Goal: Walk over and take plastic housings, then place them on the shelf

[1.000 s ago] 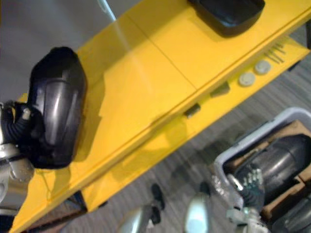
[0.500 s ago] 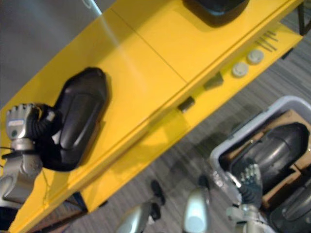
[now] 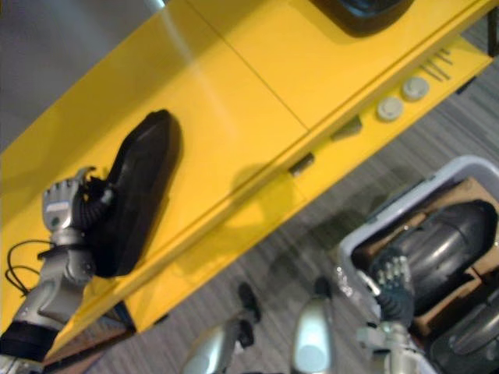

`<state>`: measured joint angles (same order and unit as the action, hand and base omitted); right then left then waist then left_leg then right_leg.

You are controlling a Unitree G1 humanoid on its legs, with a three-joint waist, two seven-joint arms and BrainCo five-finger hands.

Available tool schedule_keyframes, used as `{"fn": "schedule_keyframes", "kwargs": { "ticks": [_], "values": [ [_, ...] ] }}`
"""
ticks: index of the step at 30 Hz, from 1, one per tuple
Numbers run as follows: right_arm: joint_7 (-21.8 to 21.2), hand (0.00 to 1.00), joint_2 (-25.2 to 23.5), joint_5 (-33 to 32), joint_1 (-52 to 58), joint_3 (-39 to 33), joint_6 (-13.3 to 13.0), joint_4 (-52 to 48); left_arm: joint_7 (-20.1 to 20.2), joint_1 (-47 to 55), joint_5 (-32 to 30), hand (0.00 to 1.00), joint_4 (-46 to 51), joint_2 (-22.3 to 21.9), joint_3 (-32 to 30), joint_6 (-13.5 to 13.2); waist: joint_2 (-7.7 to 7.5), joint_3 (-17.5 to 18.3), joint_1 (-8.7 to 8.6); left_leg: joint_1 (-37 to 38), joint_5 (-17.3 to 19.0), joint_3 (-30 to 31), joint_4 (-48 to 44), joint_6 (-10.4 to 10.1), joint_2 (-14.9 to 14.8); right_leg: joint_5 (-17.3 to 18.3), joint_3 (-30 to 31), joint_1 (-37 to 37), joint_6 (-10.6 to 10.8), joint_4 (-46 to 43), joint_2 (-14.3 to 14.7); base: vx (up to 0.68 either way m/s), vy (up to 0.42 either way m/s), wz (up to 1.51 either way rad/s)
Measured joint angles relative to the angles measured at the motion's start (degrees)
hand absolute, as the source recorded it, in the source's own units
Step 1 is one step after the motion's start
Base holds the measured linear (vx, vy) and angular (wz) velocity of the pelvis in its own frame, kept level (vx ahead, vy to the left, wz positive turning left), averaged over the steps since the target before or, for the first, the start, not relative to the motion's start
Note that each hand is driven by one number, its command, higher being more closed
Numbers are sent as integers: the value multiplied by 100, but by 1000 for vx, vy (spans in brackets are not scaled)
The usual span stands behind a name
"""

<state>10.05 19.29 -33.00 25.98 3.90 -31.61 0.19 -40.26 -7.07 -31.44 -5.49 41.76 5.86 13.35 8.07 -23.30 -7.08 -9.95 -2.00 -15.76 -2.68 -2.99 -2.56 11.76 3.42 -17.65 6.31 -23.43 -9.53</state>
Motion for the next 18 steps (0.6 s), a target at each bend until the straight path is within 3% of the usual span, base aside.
{"fn": "schedule_keyframes", "kwargs": {
  "ticks": [4, 10, 11, 14, 18],
  "values": [
    [12, 0, -178, 6, 27, 35, -15, 40, -808, -132, 198, 0, 75, 13, -147, 9, -65, 9, -8, 98, -1, 120, 10, 1, 20, -11, -138, 202, 15, 70, -38, -4, -2, 14],
    [142, 0, -427, 57, 95, 33, -125, 129, -1589, -261, 687, 0, 562, 220, -1517, -90, -173, 57, 4, 204, -4, 276, 36, 6, 43, -33, -269, 439, 30, 191, -32, 20, -11, 9],
    [149, 0, -480, 72, 117, 32, -125, 230, -1800, -255, 884, 0, 700, 441, -1849, -219, -173, 138, 10, 212, -5, 306, 51, 6, 44, -33, -324, 493, 30, 243, -29, 28, -20, 14],
    [209, 0, -551, 211, 231, 25, -124, 350, -2028, -240, 912, 0, 855, 570, -2344, -587, -166, 375, 34, 258, -5, 403, 92, 7, 52, -39, -408, 625, 32, 362, -31, 52, -18, 15],
    [238, 0, -616, 282, 315, -14, -124, 460, -2203, -179, 1100, 0, 912, 740, -2401, -1230, -172, 695, 97, 500, -5, 439, 226, 7, 46, -51, -505, 938, 30, 621, -12, 28, -6, 5]
  ]
}}
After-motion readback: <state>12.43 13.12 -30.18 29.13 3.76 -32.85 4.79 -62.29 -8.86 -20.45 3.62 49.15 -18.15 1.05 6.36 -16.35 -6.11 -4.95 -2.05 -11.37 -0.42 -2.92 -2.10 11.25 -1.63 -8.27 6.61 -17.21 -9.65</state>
